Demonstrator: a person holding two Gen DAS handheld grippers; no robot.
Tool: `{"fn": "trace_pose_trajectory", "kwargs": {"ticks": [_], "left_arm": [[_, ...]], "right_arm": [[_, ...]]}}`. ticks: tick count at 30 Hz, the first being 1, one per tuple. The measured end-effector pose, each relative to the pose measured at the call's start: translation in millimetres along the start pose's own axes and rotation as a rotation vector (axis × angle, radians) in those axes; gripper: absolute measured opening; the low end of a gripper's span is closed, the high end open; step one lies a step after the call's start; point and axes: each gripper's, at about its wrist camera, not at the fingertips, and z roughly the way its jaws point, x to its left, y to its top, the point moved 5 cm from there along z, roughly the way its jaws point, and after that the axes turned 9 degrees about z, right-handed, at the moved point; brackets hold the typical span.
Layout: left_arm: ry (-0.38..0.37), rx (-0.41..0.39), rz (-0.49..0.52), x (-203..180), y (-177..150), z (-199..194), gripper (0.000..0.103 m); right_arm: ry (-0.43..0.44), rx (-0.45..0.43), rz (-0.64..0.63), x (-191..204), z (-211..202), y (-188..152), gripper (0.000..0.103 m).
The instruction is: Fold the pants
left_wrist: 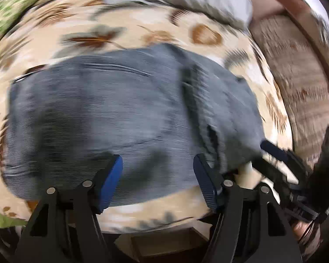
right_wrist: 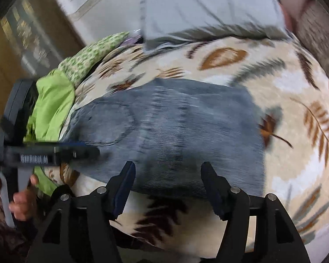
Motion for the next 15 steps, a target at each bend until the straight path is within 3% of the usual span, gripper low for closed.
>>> {"fn": "trace_pose_trajectory", "kwargs": {"ticks": [8, 15], "left_arm": [[0.027, -0.021, -0.250, 145.4, -7.2, -28.1, 0.069], [-0.027, 0.036, -0.330, 217.0, -10.0, -29.2, 0.069]], "right_arm": [[-0.020, 0.043, -0.277, 108.5, 33.9, -10.3, 0.071], [-0.053, 0.040, -0.539, 193.6, 66.7, -34.1, 0.074]]}}
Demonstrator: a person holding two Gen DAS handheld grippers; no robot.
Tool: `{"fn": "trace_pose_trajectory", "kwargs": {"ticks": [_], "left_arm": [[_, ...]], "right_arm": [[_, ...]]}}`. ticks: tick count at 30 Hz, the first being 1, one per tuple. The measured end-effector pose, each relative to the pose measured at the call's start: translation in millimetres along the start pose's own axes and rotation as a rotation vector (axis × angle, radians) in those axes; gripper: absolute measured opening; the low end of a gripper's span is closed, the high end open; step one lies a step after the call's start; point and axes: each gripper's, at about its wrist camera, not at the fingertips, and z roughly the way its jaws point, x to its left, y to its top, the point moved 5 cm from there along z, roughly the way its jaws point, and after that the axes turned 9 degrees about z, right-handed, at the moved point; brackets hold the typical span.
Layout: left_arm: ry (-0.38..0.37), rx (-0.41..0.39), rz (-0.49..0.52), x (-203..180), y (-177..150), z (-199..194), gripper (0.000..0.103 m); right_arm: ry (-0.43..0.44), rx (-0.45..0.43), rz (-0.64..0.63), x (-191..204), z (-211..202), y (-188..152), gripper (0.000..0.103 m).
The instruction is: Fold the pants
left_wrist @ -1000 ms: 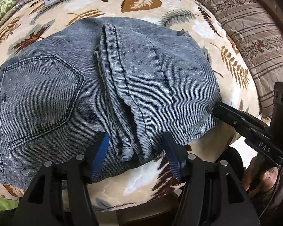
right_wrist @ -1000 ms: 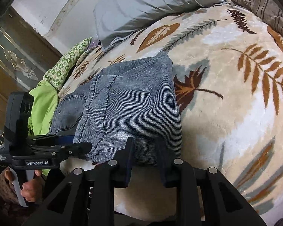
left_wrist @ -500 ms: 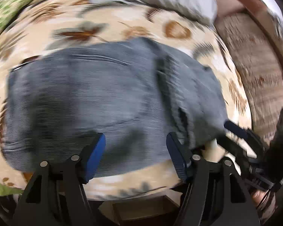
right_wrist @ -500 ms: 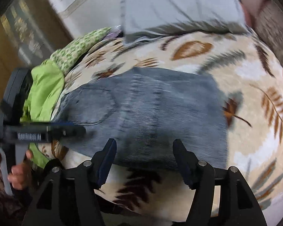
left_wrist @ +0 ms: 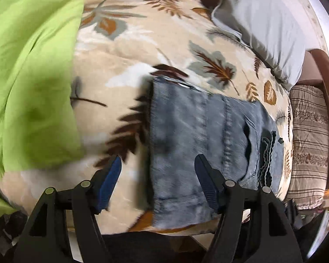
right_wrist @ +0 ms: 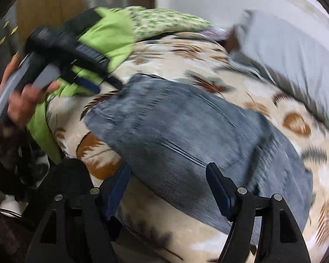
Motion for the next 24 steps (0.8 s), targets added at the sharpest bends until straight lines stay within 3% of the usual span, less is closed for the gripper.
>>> {"fn": "trace_pose_trajectory", "kwargs": {"ticks": [8, 14, 19, 24], "left_arm": [[-0.121, 0.087, -0.003, 14.2, 26.7, 23.8, 0.069], [-0.169, 0.103, 0.000, 10.5, 44.2, 37.2, 0.069], [-0.184, 0.106, 0.045, -0.3, 54.3, 46.3, 0.083], [-0.194, 0.110, 0.114, -17.9, 58.1, 55.2, 0.087]], "right_arm": [[-0.090, 0.024, -0.181, 62.4, 40.4, -3.4, 0.074], [-0.198, 0.019, -0.314, 84.8, 64.2, -8.6, 0.076], [-0.297, -0.001, -0.414, 98.6, 84.0, -9.9, 0.077], [-0.368, -0.067, -0.472, 106.9, 92.5, 0.0, 0.074]]}}
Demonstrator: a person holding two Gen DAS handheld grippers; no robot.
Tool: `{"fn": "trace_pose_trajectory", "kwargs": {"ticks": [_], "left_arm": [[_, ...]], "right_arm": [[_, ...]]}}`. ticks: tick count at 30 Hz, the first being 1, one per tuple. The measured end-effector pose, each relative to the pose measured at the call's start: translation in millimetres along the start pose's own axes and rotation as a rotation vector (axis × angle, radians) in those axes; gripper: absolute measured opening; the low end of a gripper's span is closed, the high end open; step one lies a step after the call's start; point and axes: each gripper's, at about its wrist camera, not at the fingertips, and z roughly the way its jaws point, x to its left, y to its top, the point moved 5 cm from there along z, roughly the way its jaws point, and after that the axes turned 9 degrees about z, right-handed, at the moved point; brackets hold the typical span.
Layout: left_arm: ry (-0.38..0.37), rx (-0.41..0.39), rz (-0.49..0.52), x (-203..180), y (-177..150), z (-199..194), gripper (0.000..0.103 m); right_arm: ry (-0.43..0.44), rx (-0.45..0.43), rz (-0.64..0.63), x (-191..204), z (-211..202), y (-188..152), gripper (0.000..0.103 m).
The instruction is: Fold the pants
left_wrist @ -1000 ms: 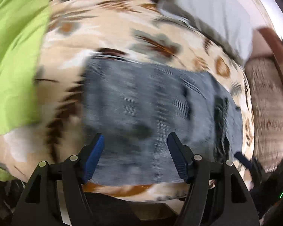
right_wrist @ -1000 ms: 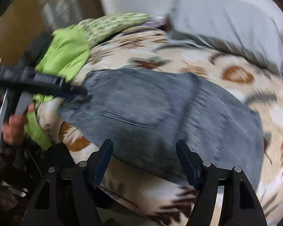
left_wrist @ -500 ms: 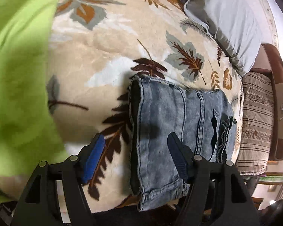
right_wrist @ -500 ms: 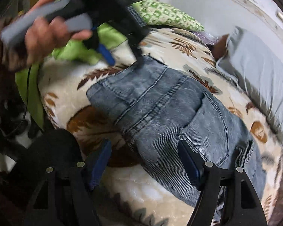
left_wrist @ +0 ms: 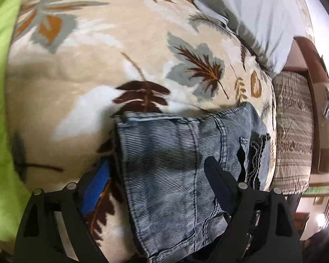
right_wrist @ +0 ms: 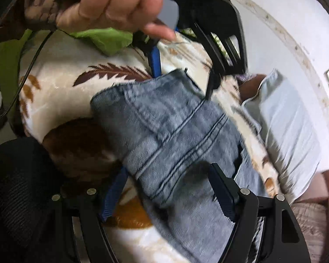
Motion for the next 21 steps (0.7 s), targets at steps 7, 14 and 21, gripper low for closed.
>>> {"fn": "trace_pose_trajectory", "kwargs": {"ticks": [7, 14, 21], "left_arm": [[-0.054, 0.027, 0.093, -21.2, -2.5, 7.1, 0.086], [0.016, -0.004, 0.132, -38.2, -7.7, 4.5, 0.030], [0.074, -0.057, 0.144, -55.6, -10.9, -15.3, 0.026]], "right_arm": [[0.015, -0.028, 0.013, -4.9, 2.1, 13.0, 0.059], [0.060, -0.066, 0.003, -5.3, -9.5, 18.8, 0.025], [0.112, -0.096, 0.098, -25.6, -28.0, 21.6, 0.020]]}}
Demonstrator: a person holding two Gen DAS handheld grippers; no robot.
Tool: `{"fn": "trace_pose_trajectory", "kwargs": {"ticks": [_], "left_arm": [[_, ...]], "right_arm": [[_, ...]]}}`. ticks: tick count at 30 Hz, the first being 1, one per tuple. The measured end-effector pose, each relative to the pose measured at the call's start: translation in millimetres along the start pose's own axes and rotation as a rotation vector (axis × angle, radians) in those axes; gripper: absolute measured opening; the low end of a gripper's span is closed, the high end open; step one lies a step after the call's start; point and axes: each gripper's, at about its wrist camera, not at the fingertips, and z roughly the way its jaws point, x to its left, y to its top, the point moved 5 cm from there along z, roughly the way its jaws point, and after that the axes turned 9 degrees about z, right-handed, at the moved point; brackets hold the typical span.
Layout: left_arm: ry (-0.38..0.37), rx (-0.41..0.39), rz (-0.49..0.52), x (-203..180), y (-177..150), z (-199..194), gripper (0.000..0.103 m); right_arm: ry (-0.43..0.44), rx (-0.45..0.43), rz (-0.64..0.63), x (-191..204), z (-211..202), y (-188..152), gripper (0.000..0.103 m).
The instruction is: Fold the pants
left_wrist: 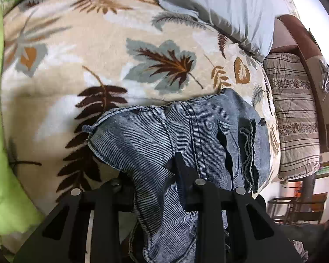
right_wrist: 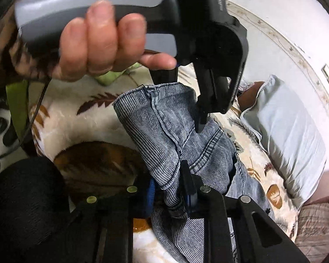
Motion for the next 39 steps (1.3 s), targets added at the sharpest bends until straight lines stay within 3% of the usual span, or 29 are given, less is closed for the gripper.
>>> {"fn": "trace_pose_trajectory", "kwargs": {"ticks": [11, 19, 27, 39], "left_arm": [[0.112, -0.084, 0.117, -73.0, 15.2, -40.9, 0.019], [0.154, -0.107, 0.180, -133.3, 28.5, -45.9, 0.017], [0.181, -0.093, 0.244, -192.3, 38.6, -35.3, 0.016], [0.192, -0.019, 0.371, -279.7, 45.9, 11.7, 0.016]], "right_arm": [[0.067, -0.061, 0.249, -64.3, -45.4, -4.9, 0.019], [0.120, -0.094, 0.440, -112.9, -72.6, -27.3, 0.018], [0.184, -0.107, 0.641, -154.9, -84.9, -61.0, 0.018], [0.251, -0.102, 0.896, -208.6, -100.6, -119.9, 0.018]]}}
